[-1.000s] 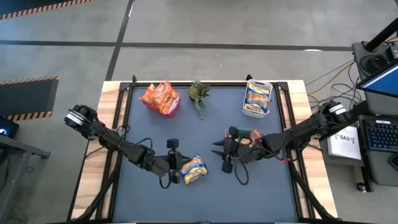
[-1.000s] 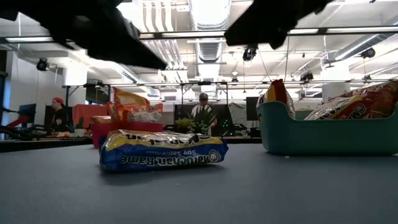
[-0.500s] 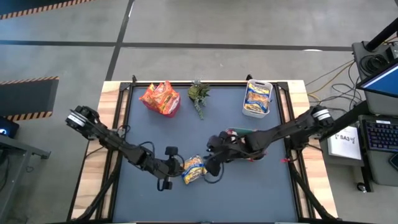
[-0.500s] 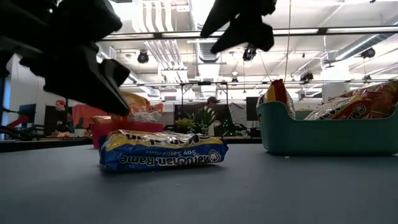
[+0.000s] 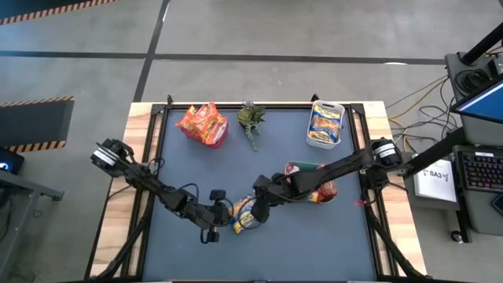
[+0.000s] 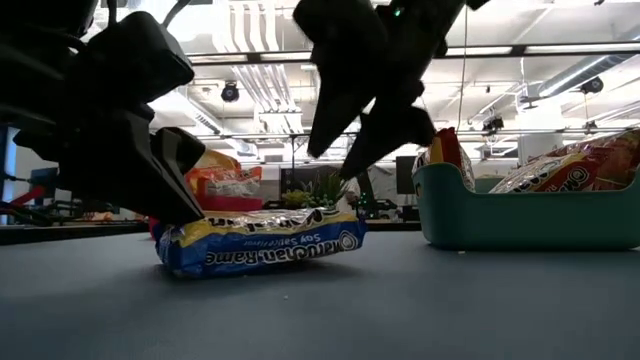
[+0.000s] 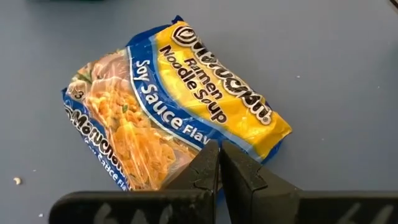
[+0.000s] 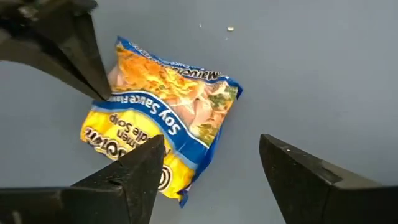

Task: Sort Maruchan noodles
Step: Put the blue noodle pack into the white bin

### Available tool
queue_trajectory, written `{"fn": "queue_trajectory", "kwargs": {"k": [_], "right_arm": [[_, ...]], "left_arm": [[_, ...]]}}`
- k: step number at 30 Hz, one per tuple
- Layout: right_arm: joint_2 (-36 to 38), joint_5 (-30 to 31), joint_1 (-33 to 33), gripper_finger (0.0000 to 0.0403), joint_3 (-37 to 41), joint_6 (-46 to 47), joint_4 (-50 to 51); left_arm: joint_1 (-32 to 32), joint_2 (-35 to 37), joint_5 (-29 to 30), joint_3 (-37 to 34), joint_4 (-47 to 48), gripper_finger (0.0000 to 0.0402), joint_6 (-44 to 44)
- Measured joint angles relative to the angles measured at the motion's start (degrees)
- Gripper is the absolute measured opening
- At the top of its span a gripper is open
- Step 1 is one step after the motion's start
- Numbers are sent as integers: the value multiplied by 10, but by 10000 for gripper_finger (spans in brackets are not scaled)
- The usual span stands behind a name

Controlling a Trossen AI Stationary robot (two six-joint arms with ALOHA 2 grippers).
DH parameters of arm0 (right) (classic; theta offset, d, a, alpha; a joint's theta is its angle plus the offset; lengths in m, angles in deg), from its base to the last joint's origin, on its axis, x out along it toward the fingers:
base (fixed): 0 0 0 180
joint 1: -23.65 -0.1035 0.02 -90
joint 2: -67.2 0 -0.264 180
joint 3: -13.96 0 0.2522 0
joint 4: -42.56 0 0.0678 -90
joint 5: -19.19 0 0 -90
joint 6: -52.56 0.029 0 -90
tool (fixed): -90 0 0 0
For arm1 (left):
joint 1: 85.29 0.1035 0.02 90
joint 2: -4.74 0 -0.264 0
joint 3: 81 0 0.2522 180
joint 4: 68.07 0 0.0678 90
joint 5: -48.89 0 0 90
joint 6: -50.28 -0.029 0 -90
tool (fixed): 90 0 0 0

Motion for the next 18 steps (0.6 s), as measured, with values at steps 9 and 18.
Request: {"fn": "queue_trajectory", "kwargs": {"k": [9, 18], "right_arm": [[-22, -32, 18, 281, -1, -13, -25], [-24, -61, 26, 288, -1, -22, -74]], "left_arm": [[-3, 5, -6, -31, -12, 0, 62], [-9, 4, -4, -48, -38, 0, 75]]}}
